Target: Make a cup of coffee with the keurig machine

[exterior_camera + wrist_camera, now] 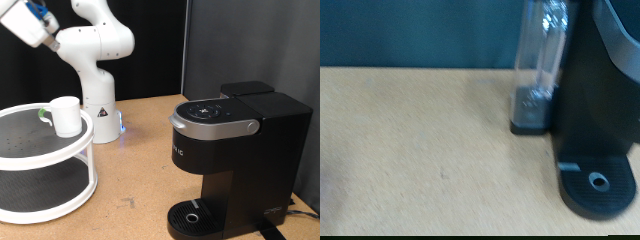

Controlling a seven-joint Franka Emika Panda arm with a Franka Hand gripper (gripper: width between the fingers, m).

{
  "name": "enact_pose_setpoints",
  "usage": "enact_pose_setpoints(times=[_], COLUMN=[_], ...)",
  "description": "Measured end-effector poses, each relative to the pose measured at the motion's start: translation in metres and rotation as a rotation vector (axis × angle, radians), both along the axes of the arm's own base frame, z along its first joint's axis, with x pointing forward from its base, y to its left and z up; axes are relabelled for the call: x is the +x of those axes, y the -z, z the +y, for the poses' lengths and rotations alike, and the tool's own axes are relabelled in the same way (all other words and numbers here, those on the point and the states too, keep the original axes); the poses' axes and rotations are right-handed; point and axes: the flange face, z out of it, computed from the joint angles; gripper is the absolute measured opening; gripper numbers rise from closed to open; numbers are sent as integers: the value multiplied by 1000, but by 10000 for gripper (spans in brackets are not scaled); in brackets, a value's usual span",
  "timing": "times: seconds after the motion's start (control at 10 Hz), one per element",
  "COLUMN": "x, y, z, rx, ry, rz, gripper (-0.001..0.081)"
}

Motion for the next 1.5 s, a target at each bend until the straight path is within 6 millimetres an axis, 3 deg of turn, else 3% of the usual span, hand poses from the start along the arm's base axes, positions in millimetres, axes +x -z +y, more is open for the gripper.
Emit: enact_pose_setpoints(times=[0.4,0.6,0.9,1.5], x=[-42,-54,-62,-63], y=[5,9,22,71], z=[-46,-59,-61,-50], rx=[-12,-12,8,-17], ry=[86,101,62,53], rz=[-46,-47,-47,-37], gripper=[3,3,3,3])
